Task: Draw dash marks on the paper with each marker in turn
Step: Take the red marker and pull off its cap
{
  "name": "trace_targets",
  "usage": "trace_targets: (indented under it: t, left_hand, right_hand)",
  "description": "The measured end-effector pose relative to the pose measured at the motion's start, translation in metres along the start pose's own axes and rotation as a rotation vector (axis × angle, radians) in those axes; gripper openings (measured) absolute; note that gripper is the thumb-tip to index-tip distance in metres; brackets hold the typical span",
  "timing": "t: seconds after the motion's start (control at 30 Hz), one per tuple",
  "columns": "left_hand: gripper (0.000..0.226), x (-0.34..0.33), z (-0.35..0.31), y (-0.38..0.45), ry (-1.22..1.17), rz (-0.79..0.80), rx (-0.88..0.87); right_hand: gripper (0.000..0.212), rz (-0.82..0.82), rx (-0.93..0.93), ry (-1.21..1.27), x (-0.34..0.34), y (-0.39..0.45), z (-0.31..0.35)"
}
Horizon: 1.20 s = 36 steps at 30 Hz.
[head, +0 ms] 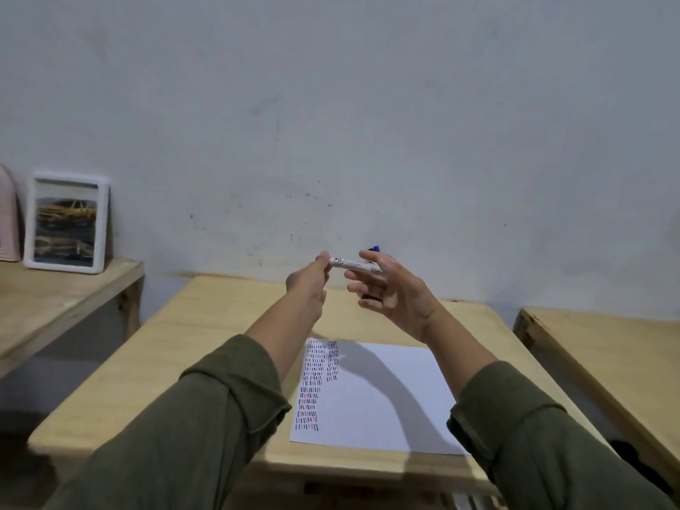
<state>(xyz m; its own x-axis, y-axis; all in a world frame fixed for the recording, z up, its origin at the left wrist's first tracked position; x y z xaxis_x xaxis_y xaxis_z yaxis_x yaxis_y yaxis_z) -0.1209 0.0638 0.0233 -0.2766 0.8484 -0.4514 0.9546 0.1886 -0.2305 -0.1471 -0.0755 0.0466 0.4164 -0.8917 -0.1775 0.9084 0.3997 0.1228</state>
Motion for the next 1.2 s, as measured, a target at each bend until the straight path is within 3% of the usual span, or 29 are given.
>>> trace_targets:
  t: [0.17, 0.3, 0.47, 0.67, 1.03, 1.2]
  left_hand:
    - [0.018, -0.016, 0.001, -0.016, 0.05, 0.111, -0.005]
    - [0.017, -0.027, 0.003, -0.018, 0.006, 0.274, -0.009]
    - [0.025, -0.034, 0.006, -0.012, -0.222, 0.4, 0.001]
    - [0.021, -0.024, 0.004, -0.002, -0.164, 0.237, -0.077]
    - [0.024, 0.008, 0.001, 0.018, -0.202, 0.077, 0.038]
    - [0.017, 0.067, -0.018, 0.028, 0.074, -0.137, -0.164]
  right_hand:
    - [0.015, -0.164, 0.089, 0.028, 0.001, 0.002, -0.003]
    - [0.021, -0.222, 0.139, 0.149, 0.003, 0.003, 0.0]
    - [0.023, -0.216, 0.116, 0.265, 0.002, 0.008, -0.003]
    - [0.022, -0.204, 0.154, 0.181, -0.001, 0.014, -0.006]
    - [0.021, -0.14, 0.23, -0.06, -0.007, 0.019, -0.017]
    - [0.021, -0.14, 0.15, -0.078, 0.013, 0.006, -0.028]
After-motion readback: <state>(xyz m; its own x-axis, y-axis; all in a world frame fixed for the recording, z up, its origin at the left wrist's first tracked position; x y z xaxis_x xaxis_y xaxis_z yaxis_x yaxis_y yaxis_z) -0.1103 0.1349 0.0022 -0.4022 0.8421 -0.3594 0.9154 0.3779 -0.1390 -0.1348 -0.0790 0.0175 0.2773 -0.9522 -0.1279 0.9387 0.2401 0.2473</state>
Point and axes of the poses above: each hand's wrist, its own y-axis towards the middle knuckle, its own x-axis out of the back of the hand, z = x × y, the point moved 6 cm from there along y, towards the middle knuckle, and after that the axes turned 4 degrees about -y, right-handed, at the moved point
